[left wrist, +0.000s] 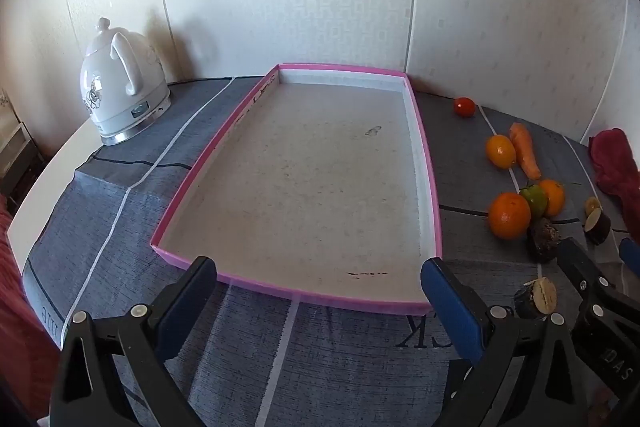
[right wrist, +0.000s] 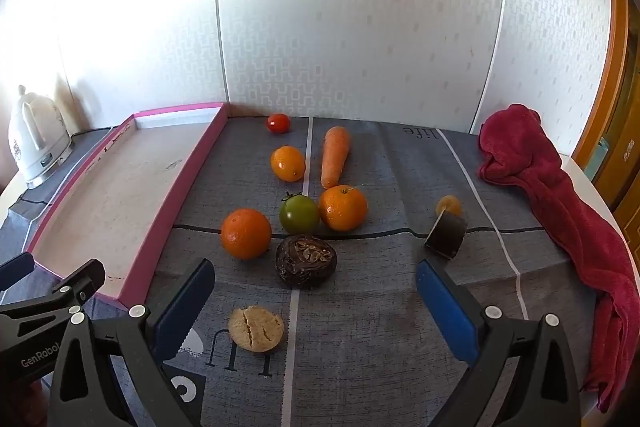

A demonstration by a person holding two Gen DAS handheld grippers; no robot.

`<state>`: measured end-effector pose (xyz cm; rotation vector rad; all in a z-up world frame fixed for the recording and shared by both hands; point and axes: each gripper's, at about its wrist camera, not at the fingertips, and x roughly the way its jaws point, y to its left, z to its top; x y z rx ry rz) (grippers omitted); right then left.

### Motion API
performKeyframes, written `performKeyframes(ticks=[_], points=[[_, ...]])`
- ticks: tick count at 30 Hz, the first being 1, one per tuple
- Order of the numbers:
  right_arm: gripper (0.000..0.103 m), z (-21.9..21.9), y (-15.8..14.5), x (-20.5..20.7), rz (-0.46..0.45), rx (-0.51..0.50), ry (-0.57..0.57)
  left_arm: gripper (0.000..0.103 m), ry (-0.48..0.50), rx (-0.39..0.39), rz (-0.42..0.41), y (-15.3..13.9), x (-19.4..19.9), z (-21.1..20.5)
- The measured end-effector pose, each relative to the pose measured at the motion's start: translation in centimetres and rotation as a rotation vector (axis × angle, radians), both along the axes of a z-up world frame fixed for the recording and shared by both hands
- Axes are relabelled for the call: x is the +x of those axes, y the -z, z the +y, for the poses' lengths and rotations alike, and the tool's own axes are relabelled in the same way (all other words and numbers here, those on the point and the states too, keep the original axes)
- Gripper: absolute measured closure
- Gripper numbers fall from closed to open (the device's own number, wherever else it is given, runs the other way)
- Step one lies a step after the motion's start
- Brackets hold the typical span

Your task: Organize fruits

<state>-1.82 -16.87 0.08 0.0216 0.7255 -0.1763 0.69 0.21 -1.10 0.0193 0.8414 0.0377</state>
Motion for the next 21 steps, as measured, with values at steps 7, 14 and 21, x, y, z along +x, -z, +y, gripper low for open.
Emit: performKeyframes(ticks=[7, 14, 21], points=[[0.001, -0.06, -0.15, -0.28, -0.002, 0.000, -0.001, 0.000, 0.000, 0.001, 0.001, 0.04, 0.01, 0.26], [0.001, -0.08, -0.14, -0.11, -0.011, 0.004, 0.002, 0.000, 0.002, 0.005, 0.000, 0.06, 0.09, 0.37], [0.001, -0.16, -0.38, -0.34, -0.027, 0.014, -0.004, 0.000, 0.008, 0.007, 0.001, 0.05, 0.11, 0.24]])
